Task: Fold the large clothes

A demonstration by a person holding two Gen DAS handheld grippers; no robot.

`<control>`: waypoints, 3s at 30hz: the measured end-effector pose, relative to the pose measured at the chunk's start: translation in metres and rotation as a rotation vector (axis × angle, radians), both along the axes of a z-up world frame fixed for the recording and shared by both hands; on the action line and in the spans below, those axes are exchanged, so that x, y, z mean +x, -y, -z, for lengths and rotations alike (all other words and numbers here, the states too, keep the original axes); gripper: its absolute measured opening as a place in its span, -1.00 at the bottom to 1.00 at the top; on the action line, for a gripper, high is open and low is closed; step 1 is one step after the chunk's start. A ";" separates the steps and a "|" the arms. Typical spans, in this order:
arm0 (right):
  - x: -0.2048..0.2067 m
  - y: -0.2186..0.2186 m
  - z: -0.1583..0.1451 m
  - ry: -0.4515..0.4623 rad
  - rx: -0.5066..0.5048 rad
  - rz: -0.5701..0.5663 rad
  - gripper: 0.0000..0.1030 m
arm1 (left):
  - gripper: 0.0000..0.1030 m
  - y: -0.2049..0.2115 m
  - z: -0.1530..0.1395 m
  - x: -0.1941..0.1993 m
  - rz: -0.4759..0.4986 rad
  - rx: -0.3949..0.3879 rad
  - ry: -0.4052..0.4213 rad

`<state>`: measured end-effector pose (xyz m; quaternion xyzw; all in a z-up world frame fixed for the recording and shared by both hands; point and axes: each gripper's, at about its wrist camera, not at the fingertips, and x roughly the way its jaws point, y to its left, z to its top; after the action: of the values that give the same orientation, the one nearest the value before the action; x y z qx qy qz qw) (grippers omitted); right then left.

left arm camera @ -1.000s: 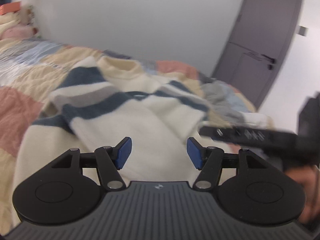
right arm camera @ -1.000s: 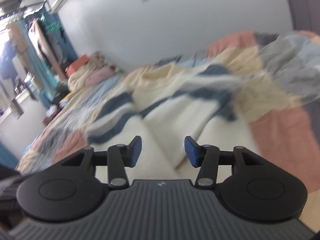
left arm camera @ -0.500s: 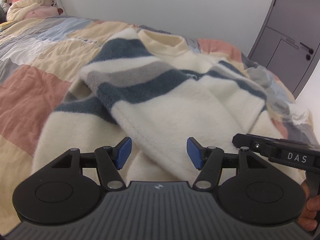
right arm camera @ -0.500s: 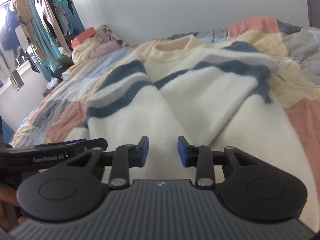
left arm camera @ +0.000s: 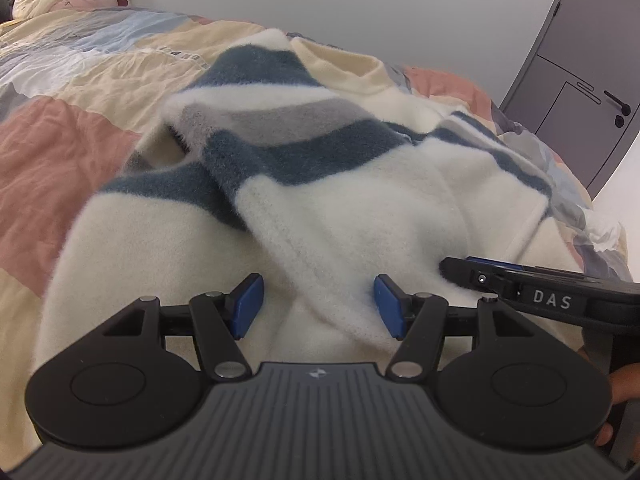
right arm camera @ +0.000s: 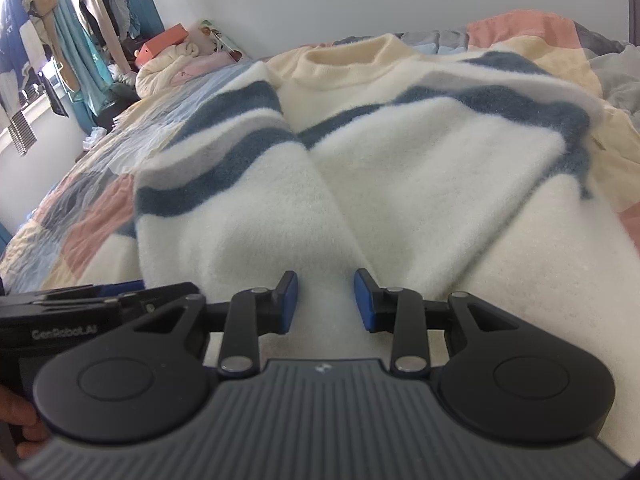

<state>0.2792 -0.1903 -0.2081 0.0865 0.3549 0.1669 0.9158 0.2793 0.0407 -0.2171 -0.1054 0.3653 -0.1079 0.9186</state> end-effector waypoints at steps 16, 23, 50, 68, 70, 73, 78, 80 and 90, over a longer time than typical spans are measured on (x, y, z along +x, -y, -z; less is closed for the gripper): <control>-0.035 0.012 -0.021 0.012 -0.074 0.053 -0.32 | 0.30 -0.011 -0.025 -0.054 -0.140 0.042 0.015; -0.061 0.053 -0.036 0.013 -0.075 0.201 -0.32 | 0.30 -0.039 -0.051 -0.098 -0.288 0.018 -0.008; -0.083 0.173 0.013 -0.332 0.500 0.689 0.66 | 0.37 -0.138 -0.016 -0.138 -0.627 -0.386 -0.177; -0.093 0.119 0.022 -0.386 0.651 0.416 0.63 | 0.37 -0.095 -0.002 -0.138 -0.375 -0.484 -0.321; -0.097 0.115 0.022 -0.362 0.658 0.417 0.63 | 0.36 -0.091 0.002 -0.134 -0.333 -0.531 -0.323; -0.103 0.111 0.023 -0.322 0.679 0.413 0.62 | 0.24 -0.082 0.003 -0.130 -0.338 -0.488 -0.329; -0.108 0.109 0.021 -0.325 0.658 0.486 -0.16 | -0.58 -0.081 0.001 -0.133 -0.388 -0.445 -0.311; -0.112 0.118 0.020 -0.315 0.708 0.507 -0.42 | -0.65 -0.089 -0.004 -0.140 -0.449 -0.491 -0.255; -0.118 0.153 -0.040 -0.169 0.900 0.384 -0.69 | -0.74 -0.111 -0.083 -0.164 -0.427 -0.759 -0.035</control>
<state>0.1617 -0.3435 -0.1683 0.5505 0.2981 0.1241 0.7699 0.1156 0.1519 -0.1339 -0.5104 0.2855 -0.0403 0.8101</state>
